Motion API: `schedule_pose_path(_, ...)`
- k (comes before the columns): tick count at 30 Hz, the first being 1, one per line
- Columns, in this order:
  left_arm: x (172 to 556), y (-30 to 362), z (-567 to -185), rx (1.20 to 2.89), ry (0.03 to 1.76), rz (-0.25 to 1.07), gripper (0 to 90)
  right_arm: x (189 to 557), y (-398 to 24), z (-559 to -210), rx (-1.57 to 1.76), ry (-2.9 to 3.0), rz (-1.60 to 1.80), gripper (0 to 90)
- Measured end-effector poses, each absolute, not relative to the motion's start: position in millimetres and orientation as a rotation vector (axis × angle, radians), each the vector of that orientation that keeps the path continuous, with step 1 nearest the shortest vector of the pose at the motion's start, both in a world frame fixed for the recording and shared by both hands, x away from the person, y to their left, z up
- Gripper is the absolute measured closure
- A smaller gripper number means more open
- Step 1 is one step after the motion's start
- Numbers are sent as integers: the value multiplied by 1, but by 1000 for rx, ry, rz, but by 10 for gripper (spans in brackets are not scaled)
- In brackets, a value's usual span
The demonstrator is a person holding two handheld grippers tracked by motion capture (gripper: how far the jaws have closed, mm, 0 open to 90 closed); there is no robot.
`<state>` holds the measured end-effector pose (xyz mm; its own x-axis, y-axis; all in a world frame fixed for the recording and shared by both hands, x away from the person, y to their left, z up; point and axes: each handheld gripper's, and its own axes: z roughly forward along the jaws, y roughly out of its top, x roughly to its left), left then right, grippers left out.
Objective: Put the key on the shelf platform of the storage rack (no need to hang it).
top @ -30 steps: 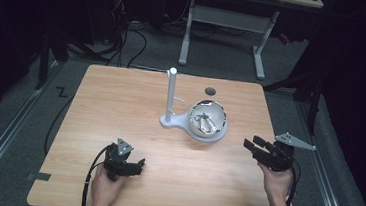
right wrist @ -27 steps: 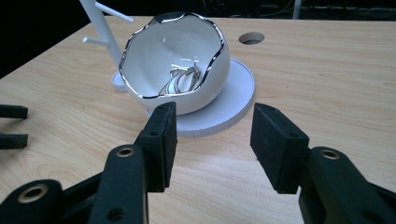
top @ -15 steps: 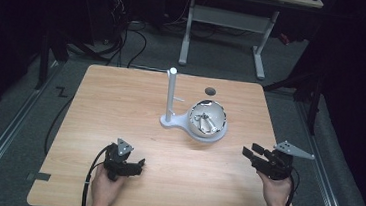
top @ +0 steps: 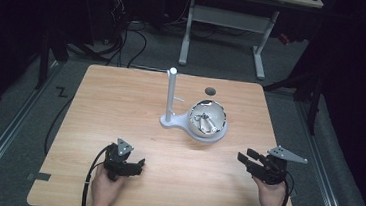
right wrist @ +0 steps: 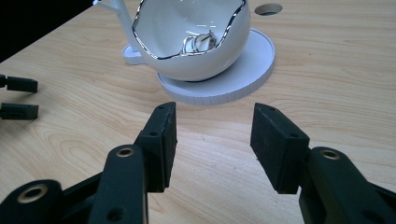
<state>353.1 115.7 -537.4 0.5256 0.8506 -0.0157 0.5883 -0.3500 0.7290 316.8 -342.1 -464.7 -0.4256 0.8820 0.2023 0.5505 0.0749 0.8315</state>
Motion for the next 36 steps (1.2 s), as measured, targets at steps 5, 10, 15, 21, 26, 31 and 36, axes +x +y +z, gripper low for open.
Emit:
schedule_pose_path(5, 353, 116, -537, 2072, 1165, 485, 154, 316, -339, -468, 1418, 2016, 1294, 515)
schedule_pose_path(10, 353, 116, -537, 2071, 1165, 485, 154, 315, -336, -470, 1427, 2018, 1301, 516)
schedule_pose_path(15, 353, 116, -537, 2072, 1165, 485, 154, 316, -330, -476, 1420, 2042, 1296, 516)
schedule_pose_path(21, 353, 116, -537, 2072, 1164, 485, 154, 316, -323, -482, 1411, 2054, 1294, 517)
schedule_pose_path(26, 353, 116, -537, 2072, 1165, 485, 154, 318, -316, -486, 1399, 2075, 1285, 520)
schedule_pose_path(31, 353, 116, -537, 2072, 1165, 485, 154, 319, -311, -489, 1384, 2093, 1282, 527)
schedule_pose_path(36, 353, 116, -537, 2072, 1165, 485, 154, 320, -306, -494, 1374, 2110, 1268, 530)
